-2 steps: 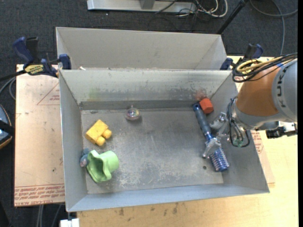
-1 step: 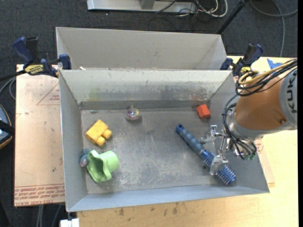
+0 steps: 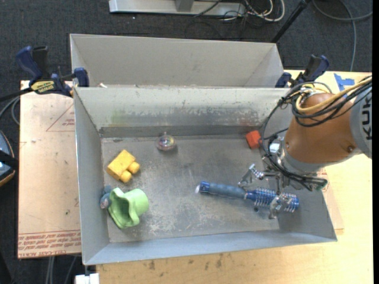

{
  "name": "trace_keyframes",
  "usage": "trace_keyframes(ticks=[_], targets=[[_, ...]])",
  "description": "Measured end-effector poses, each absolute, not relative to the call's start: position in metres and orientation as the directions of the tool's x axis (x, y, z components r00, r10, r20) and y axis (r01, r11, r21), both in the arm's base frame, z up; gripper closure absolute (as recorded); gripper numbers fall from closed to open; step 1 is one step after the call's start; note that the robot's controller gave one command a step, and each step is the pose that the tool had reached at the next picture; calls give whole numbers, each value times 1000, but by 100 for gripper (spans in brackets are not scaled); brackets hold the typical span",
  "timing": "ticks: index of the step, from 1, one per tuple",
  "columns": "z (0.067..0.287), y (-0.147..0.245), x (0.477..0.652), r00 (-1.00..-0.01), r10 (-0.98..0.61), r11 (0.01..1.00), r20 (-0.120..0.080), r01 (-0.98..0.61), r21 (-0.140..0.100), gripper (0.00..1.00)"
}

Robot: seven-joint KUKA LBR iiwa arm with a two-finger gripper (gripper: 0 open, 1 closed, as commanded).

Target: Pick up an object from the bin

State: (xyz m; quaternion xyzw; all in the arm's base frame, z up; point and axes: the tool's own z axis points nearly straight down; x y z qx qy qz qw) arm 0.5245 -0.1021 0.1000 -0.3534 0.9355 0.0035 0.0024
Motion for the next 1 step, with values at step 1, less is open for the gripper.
trace_keyframes(ticks=[1], targets=[[81,-121,549,-408,-913,408,-20,-913,1,0]])
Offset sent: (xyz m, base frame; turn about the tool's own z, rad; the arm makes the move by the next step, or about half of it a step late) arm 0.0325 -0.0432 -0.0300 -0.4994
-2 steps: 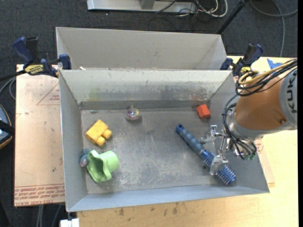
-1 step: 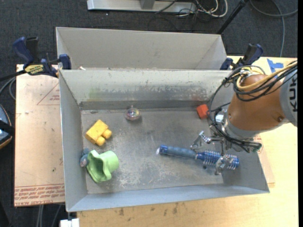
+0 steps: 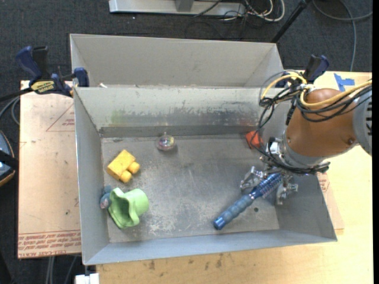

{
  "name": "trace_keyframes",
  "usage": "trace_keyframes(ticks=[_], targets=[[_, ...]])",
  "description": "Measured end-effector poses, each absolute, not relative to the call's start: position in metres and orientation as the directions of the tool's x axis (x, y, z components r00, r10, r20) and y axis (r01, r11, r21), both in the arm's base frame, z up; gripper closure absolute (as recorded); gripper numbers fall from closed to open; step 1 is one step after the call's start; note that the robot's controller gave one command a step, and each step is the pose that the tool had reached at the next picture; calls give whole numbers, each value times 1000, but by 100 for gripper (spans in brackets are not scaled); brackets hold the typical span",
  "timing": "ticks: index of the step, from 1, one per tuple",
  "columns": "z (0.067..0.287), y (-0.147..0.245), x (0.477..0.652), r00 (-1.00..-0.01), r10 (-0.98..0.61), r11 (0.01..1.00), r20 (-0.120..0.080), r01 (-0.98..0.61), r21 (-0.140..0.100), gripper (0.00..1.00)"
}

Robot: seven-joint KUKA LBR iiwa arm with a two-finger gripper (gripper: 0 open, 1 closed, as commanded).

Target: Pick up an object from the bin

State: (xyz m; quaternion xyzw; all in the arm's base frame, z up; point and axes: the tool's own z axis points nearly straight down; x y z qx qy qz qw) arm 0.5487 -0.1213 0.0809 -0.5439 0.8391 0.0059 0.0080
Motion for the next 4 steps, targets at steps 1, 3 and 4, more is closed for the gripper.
trace_keyframes(ticks=[1,3,4], targets=[[75,-127,560,-651,-759,651,-10,-759,4,0],[93,-124,566,-651,-759,651,-6,-759,-3,100],[108,-123,567,-653,-758,653,-4,-758,-1,100]])
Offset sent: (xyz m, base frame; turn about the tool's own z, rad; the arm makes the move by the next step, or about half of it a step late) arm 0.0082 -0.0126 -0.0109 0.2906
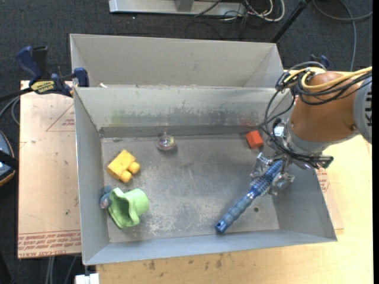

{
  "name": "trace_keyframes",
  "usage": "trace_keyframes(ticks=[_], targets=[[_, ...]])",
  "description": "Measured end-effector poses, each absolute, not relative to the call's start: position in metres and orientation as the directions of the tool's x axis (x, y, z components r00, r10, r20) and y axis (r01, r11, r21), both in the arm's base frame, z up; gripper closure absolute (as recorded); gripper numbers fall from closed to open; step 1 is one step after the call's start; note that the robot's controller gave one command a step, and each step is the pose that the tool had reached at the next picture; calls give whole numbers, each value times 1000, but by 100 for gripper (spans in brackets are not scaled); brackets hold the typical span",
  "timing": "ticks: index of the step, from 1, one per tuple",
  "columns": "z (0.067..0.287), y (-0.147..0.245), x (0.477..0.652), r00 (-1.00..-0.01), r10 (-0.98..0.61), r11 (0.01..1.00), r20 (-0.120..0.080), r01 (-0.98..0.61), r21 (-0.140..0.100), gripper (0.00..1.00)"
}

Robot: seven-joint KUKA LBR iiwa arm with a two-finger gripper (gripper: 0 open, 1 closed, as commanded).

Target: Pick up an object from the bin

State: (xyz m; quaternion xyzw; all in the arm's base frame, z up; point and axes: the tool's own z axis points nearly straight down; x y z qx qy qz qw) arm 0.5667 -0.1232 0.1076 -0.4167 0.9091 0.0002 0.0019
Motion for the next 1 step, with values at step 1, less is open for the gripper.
trace_keyframes(ticks=[1], targets=[[161,-122,568,-654,-756,654,-5,-756,-5,100]])
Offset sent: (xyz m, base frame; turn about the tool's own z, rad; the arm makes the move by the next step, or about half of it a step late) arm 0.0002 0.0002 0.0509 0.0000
